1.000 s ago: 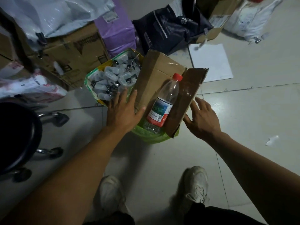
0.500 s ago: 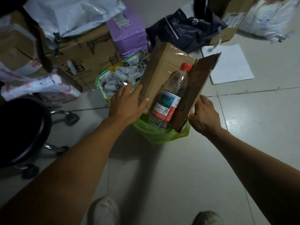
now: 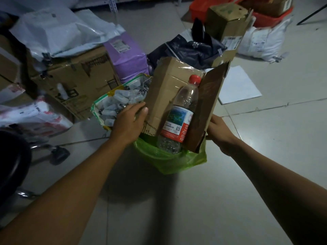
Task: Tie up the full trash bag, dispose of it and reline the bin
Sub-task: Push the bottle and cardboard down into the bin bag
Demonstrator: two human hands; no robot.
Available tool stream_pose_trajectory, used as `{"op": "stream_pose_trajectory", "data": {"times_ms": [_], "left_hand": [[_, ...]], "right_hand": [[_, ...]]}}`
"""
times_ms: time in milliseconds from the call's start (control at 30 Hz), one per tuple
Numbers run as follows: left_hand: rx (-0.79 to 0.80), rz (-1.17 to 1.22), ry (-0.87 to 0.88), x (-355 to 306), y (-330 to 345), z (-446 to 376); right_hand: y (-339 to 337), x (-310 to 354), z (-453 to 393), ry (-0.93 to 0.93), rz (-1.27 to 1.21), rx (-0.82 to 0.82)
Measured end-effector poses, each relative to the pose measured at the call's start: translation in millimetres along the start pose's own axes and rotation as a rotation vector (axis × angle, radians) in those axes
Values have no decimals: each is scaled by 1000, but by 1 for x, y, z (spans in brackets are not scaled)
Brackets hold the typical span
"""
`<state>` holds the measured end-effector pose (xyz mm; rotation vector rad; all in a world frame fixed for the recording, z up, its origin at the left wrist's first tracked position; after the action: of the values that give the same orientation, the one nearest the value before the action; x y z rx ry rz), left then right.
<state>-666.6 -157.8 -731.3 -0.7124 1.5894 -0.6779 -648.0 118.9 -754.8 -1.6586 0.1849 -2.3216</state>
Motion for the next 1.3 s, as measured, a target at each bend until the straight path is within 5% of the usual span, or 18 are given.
{"op": "stream_pose_trajectory", "data": {"times_ms": [233, 533, 867, 1133, 1300], "left_hand": [[27, 197, -172, 14, -4, 4], [145, 443, -607, 20, -11, -24], [310, 480, -906, 35, -3, 5], [-59, 816, -737, 35, -13, -10], [-157, 833, -587, 25, -18, -17]], "right_hand": [[0, 3, 7, 61, -57, 2], [-12, 40, -2, -50, -270, -285], [9, 60, 4, -313, -271, -155], [21, 54, 2, -303, -210, -114], [21, 56, 2, -281, -200, -124]]}}
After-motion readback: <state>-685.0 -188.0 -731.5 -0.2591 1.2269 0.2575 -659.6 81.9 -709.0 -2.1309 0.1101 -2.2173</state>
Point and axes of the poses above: each hand's wrist, its own z-axis away from the middle knuckle, its own y-axis out of the palm, x = y × z, the point moved 2 cm from there along -z, towards the middle knuckle, and after that the axes turned 2 degrees about y, right-handed, at the moved point
